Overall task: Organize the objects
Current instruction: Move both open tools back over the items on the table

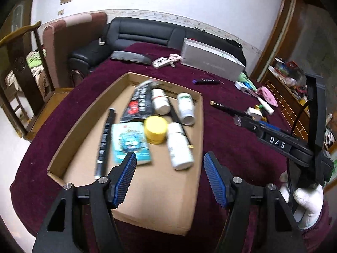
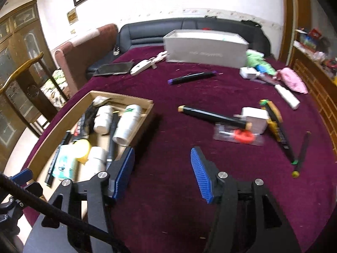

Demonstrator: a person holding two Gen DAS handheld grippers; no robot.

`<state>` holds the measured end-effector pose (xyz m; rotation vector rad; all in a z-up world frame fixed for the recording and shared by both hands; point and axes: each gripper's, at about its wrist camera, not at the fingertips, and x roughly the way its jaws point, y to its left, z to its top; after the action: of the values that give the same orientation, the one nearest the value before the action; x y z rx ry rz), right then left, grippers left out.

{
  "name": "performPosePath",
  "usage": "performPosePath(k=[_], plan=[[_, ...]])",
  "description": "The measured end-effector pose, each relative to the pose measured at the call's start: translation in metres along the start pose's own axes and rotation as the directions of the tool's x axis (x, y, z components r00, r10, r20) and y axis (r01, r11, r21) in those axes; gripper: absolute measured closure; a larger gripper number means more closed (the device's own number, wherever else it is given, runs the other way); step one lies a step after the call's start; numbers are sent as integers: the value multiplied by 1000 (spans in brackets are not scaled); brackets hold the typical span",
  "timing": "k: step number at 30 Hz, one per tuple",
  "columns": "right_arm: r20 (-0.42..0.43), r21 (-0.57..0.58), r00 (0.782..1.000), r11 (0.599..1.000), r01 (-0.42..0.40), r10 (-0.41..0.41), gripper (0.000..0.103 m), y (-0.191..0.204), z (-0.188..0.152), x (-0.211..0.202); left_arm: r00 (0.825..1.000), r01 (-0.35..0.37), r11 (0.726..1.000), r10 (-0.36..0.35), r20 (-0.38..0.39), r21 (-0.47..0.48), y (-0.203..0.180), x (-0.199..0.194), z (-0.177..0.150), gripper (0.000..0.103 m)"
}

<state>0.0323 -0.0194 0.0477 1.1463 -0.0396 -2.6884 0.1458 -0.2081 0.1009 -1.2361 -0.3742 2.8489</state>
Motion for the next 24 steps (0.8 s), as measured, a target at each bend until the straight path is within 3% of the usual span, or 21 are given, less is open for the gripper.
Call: performPosePath(k=[14, 24], plan=[[43, 109, 996, 991, 72, -77, 47, -91, -11, -20, 994, 68, 984, -53, -96, 164, -97, 30, -14, 42], [84, 125, 990, 987, 105, -116, 47, -122, -9, -28, 982, 85, 967, -40, -184, 238, -132, 62, -32, 43]])
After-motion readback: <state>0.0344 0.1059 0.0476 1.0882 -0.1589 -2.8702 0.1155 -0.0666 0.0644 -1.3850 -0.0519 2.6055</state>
